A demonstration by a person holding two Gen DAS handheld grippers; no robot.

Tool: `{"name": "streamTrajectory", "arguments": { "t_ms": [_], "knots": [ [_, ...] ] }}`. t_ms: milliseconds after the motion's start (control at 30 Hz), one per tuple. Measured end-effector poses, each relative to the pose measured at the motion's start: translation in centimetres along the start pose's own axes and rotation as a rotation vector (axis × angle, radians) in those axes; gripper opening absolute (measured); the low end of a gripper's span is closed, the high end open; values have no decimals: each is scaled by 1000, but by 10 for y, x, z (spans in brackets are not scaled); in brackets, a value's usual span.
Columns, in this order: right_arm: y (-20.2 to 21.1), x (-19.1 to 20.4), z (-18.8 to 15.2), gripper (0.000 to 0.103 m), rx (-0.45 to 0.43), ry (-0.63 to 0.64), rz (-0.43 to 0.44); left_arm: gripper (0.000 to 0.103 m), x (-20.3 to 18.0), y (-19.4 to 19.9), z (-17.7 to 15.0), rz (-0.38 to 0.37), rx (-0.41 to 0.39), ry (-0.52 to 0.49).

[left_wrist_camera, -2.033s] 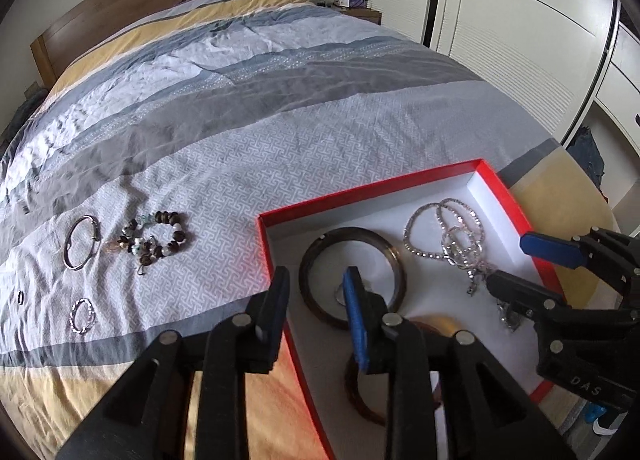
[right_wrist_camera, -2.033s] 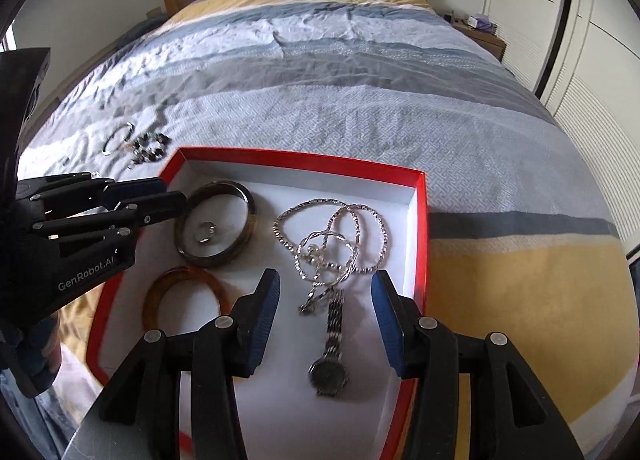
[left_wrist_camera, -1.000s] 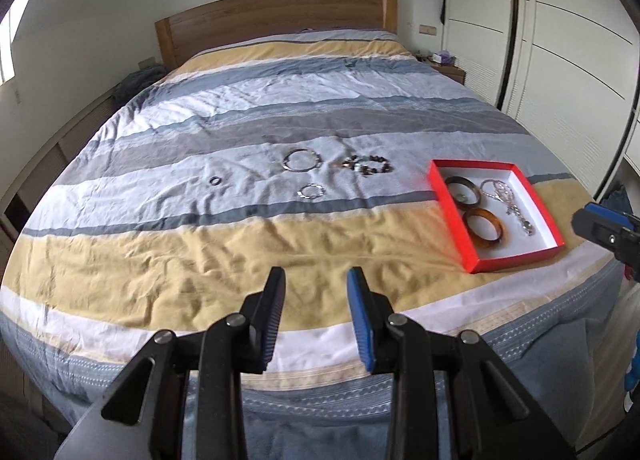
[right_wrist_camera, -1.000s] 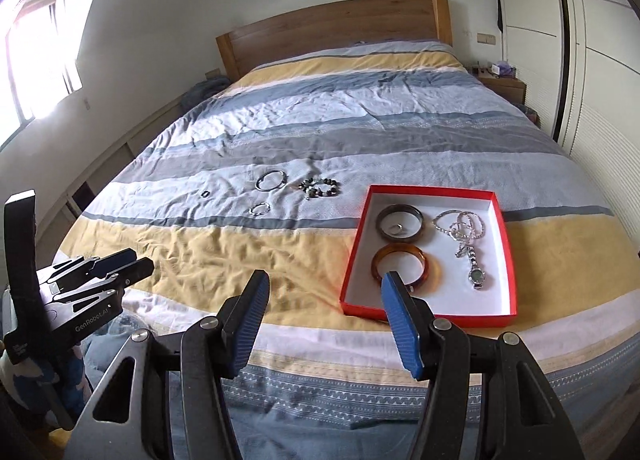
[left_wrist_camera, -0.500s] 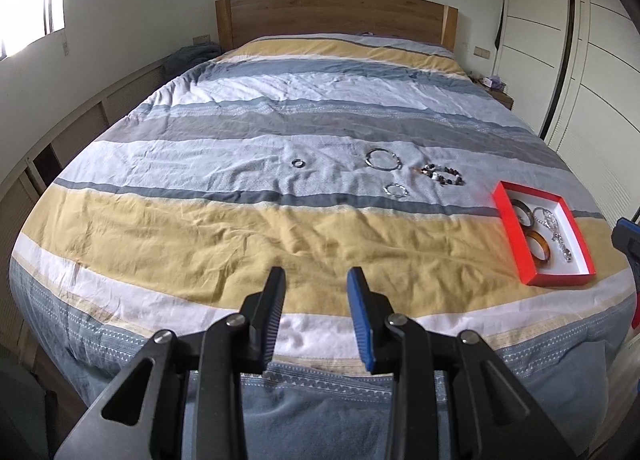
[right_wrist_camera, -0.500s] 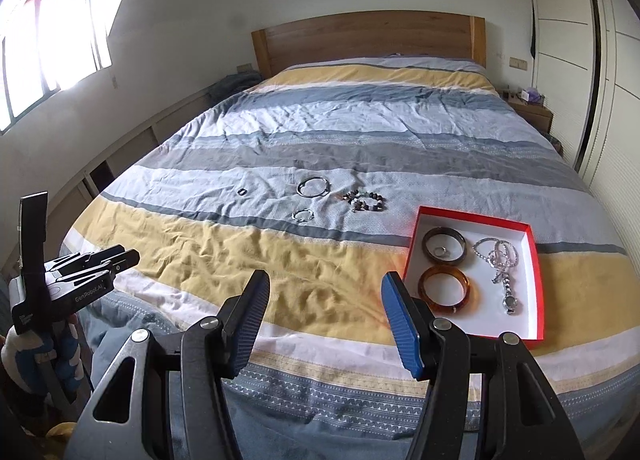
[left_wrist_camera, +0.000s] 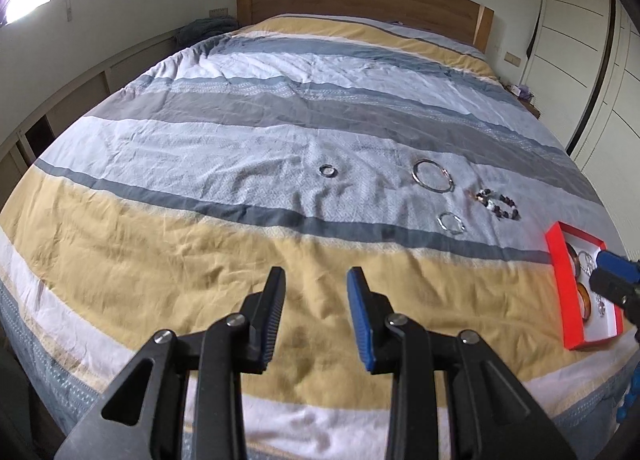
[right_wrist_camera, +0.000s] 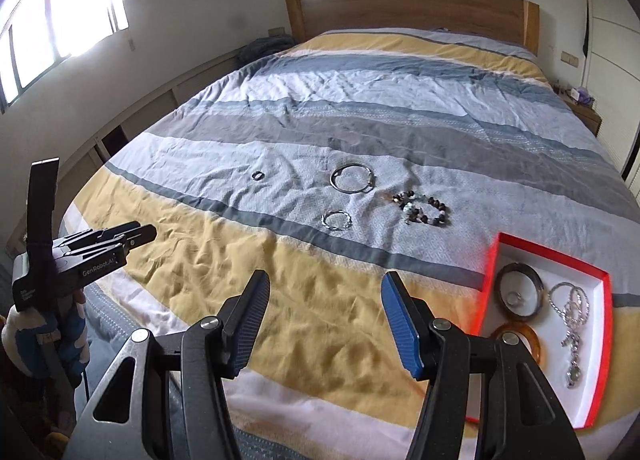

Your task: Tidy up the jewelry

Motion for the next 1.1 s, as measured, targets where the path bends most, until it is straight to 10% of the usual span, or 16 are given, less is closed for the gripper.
{"name": "streamTrajectory", "arguments": {
  "t_ms": [467, 933, 1100],
  "knots": [
    [-162, -20, -16, 57, 92, -35, 56, 30, -10, -153, 22, -46, 35, 53],
    [-207, -26, -28, 55, 81, -31, 59, 29, -10, -208, 19, -18, 14, 25],
    [-215, -24, -28, 40, 79, -25, 63, 19, -12, -209, 18, -19, 3, 13]
  ]
}}
Point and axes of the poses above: each gripper's, at about its wrist camera, not at the fingertips, and y roughly against the way its jaws point, x to its left, z to its top, the point moved 6 cm from there along -y, roughly the way its jaws point, and after that the axes turned 15 degrees about -x, right-handed, at the moved point
